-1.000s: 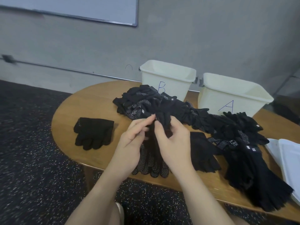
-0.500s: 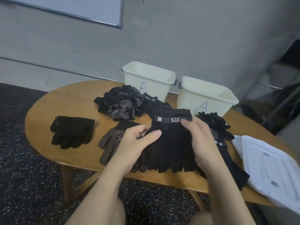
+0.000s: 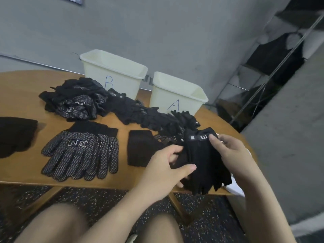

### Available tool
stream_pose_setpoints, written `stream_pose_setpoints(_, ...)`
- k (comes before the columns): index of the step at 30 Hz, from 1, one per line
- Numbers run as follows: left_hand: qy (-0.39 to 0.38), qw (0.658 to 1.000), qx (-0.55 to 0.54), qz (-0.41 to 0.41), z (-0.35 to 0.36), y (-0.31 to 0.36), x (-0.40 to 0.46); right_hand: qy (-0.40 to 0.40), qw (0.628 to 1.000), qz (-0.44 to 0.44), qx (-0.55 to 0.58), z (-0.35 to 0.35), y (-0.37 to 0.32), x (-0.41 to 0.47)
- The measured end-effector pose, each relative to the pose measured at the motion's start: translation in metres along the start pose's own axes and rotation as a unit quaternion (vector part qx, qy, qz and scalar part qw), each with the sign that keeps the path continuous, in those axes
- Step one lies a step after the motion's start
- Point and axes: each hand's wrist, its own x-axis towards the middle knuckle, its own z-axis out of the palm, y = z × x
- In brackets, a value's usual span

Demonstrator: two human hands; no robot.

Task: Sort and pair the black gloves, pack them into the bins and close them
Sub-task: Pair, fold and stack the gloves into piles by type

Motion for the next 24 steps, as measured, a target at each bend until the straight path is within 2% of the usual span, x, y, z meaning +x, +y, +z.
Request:
stream_pose_setpoints(3,-0.005,1.000,0.022,-0.008,0.012,-0.007,0.006,0.015,1.000,-0.022,-0.010,-0.001,0.016,0.011)
stream_pose_setpoints(9,0.048,0.998,0.032,-0.033,0.006,-0.010,0.029,0.013,0.999,-0.033,-0.017,0.015,0.038,0.044)
stream_pose_setpoints(12,0.017,0.996,0.058,-0.069,-0.003,-0.015,0.036,0.016,0.999,-0.003,-0.051,0.024,0.048,0.059)
stream_pose_setpoints(16,0.007,0.993,0.073,-0.088,-0.012,-0.023,0.040,0.046,0.997,0.042,-0.042,0.033,0.060,0.074)
stream_pose_setpoints(20,-0.003,0.991,0.099,-0.091,-0.016,-0.029,0.042,0.053,0.993,0.045,-0.094,0.046,0.069,0.079)
stream_pose_setpoints(24,-0.007,0.988,0.127,-0.092,-0.019,-0.038,0.040,0.056,0.990,0.012,-0.127,0.056,0.078,0.078)
